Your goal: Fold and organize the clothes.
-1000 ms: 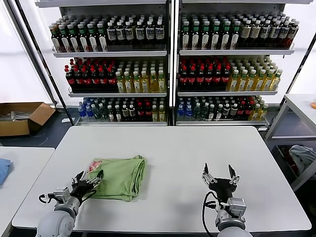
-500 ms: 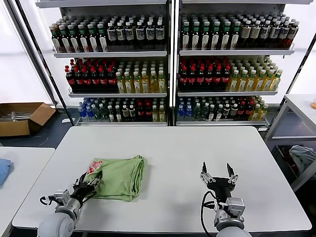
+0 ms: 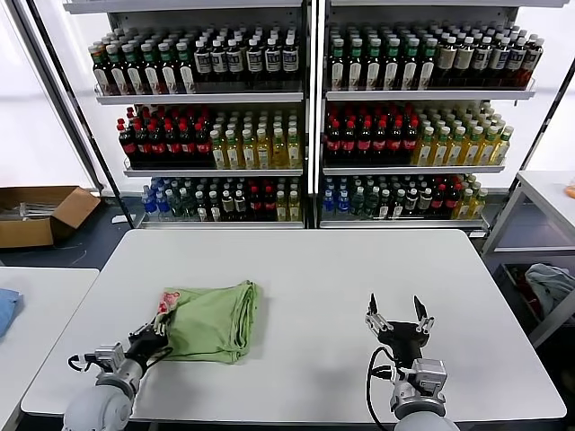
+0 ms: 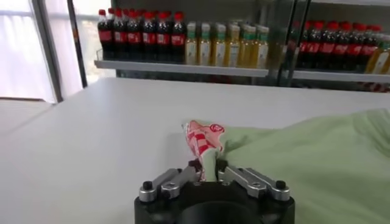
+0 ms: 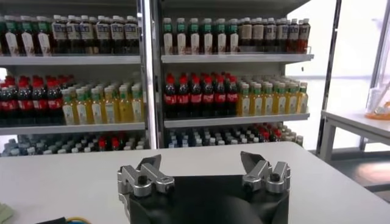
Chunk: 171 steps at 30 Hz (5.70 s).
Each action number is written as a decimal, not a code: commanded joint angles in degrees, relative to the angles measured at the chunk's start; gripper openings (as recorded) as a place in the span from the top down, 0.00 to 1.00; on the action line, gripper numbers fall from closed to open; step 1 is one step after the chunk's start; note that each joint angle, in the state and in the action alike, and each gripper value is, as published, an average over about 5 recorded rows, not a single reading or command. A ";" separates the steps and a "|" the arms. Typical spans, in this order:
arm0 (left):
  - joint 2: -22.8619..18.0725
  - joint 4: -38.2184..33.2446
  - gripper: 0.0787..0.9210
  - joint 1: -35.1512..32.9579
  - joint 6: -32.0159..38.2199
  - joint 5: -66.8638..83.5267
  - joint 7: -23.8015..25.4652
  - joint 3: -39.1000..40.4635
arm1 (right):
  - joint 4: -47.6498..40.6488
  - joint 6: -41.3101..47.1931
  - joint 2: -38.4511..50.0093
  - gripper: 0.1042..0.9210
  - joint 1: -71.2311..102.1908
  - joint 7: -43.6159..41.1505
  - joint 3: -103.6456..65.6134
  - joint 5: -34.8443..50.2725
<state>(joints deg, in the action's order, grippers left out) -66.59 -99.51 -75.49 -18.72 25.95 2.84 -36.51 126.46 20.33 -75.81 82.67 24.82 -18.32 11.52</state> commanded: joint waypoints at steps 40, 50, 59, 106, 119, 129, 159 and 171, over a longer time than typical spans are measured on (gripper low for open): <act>-12.49 -9.75 0.96 9.57 -7.98 -17.11 -5.99 31.46 | 0.51 -1.86 -2.96 0.12 6.56 0.10 -4.38 -2.56; -13.97 -10.81 0.90 11.90 -4.60 -5.21 -7.58 32.11 | -1.93 0.11 -3.67 0.12 3.90 0.35 -2.43 -3.30; -14.94 -13.02 0.59 11.70 -3.17 0.04 -9.85 30.64 | -3.71 5.11 -2.95 0.12 -1.12 0.52 0.09 9.40; -9.16 -16.89 0.12 4.21 -6.55 -1.93 -15.75 14.36 | -17.38 11.69 -5.68 0.67 -17.17 7.99 12.31 22.50; -9.74 -19.11 0.12 2.71 -6.63 -1.49 -15.97 13.25 | -14.60 12.91 8.27 1.00 -18.07 2.21 6.82 14.07; -11.05 -19.11 0.12 2.77 -6.68 -1.68 -16.01 14.55 | -22.59 12.80 10.85 0.98 -19.14 -2.31 4.85 0.02; -11.52 -21.53 0.12 -2.28 -7.02 -2.34 -15.63 13.40 | -31.29 8.08 -8.93 0.12 -27.09 8.59 16.23 11.22; -11.74 -20.79 0.12 -2.06 -7.16 -2.58 -15.55 13.68 | -32.14 10.29 -8.95 0.12 -25.07 8.93 14.69 15.48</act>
<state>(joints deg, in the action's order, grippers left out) -78.33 -120.43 -77.28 -25.84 23.42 -12.76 -22.94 96.66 29.22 -82.88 58.06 32.11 -3.68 21.66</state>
